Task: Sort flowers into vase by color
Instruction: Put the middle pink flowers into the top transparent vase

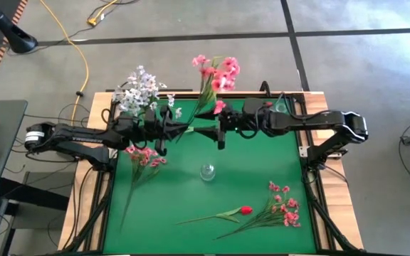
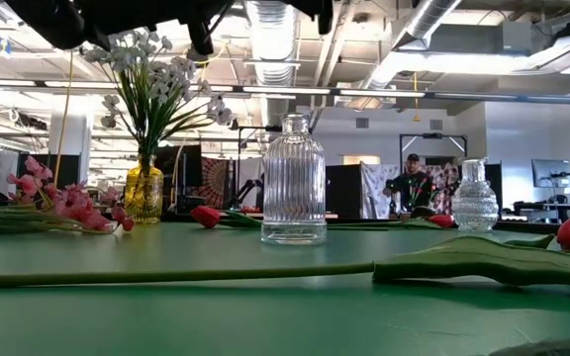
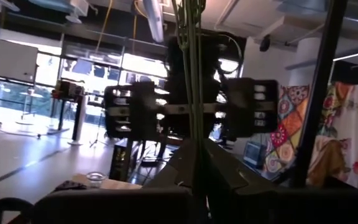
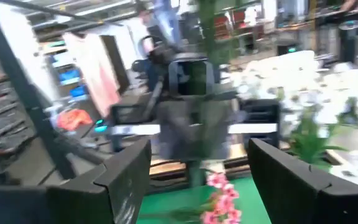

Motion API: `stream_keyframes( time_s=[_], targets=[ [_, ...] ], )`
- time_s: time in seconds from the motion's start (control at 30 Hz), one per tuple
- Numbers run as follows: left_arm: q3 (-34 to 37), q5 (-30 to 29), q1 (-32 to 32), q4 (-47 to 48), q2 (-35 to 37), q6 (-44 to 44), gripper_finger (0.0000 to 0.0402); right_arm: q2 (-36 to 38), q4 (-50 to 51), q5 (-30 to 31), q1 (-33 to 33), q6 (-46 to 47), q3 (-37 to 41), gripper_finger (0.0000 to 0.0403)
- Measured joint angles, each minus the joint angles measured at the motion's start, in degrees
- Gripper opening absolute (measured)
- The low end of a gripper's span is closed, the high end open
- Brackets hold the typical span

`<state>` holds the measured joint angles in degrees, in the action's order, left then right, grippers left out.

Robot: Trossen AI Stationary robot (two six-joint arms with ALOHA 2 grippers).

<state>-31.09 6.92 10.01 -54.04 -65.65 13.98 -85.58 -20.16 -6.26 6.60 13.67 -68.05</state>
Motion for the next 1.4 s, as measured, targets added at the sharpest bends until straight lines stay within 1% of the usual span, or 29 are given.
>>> stream_keyframes(
  time_s=[0.13,0.4,1.07,1.23,1.33,1.4],
  targets=[
    [0.0,-0.3,-0.8,0.3,0.0,-0.2,0.0000,0.0,-0.3,1.0,0.8,0.0,0.0,0.0295],
    [0.0,-2.1,-1.1,2.5,0.0,-0.2,0.0000,0.0,-1.0,0.3,0.5,-0.1,0.0,0.0293],
    [0.0,-2.2,-1.1,7.2,0.0,-0.2,0.0000,0.0,-1.1,0.8,0.7,-0.1,0.0,0.0288],
    [0.0,-2.3,-1.1,7.1,0.0,-0.2,0.0000,0.0,-1.1,1.5,0.7,-0.1,0.0,0.0267],
    [0.0,-2.3,-1.1,7.1,0.0,-0.2,0.0000,0.0,-0.9,1.6,0.7,-0.1,0.0,0.0239],
    [0.0,-2.4,-1.1,7.1,0.0,-0.2,0.0000,0.0,-0.9,1.6,0.7,-0.1,0.0,0.0213]
  ],
)
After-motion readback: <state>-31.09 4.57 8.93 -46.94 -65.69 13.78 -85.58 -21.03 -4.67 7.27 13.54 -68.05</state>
